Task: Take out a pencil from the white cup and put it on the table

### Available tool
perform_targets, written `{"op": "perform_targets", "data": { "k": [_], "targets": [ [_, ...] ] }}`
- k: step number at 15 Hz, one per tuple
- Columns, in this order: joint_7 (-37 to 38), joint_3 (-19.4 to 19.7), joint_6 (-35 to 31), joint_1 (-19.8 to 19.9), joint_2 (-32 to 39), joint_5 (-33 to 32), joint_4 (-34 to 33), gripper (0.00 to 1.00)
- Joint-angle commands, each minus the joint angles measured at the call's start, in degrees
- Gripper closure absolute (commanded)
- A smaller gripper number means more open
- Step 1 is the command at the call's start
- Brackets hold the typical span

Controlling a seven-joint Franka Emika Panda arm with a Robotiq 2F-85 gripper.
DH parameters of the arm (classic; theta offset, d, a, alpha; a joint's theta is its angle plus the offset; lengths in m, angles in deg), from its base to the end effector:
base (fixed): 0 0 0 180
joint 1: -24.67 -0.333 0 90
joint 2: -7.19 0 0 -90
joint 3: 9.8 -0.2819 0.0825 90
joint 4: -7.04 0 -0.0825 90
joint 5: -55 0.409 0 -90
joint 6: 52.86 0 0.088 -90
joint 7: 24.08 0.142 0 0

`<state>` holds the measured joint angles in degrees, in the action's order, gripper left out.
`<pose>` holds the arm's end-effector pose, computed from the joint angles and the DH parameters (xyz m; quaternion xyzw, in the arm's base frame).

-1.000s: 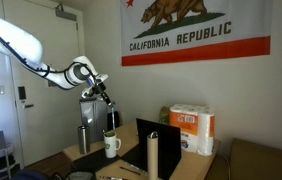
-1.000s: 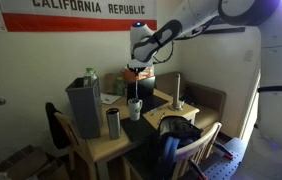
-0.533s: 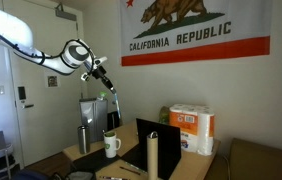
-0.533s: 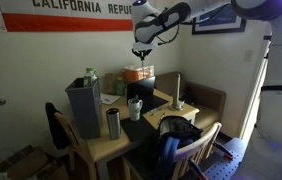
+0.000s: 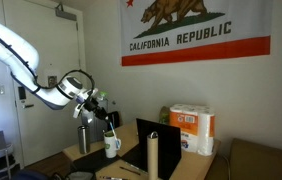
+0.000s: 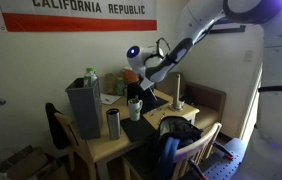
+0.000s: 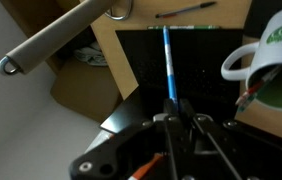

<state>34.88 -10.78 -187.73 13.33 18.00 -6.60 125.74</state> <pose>0.6087 0.0982 0.2802 0.9246 -0.0243 0.2533 0.2835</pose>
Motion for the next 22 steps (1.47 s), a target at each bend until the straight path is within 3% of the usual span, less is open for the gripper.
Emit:
{"op": "perform_targets", "data": {
  "k": [1, 6, 11, 12, 14, 18, 22],
  "targets": [
    [10.7, -0.4, -3.2, 0.4, 3.7, -12.8, 4.6, 0.94],
    [25.2, -1.3, -3.3, 1.3, 10.7, -28.5, 4.3, 0.94],
    [29.7, -3.0, -2.2, 2.8, 14.7, -34.5, 3.6, 0.94],
    [30.3, -3.2, -1.8, 2.9, 15.2, -35.3, 3.5, 0.66],
    [30.3, -3.7, -1.5, 3.3, 16.0, -35.7, 3.0, 0.58],
    [29.4, -4.5, -1.9, 4.1, 16.7, -34.3, 2.1, 0.27],
    [23.2, -6.3, -7.8, 7.5, 12.7, -22.2, 2.2, 0.0]
  ]
}}
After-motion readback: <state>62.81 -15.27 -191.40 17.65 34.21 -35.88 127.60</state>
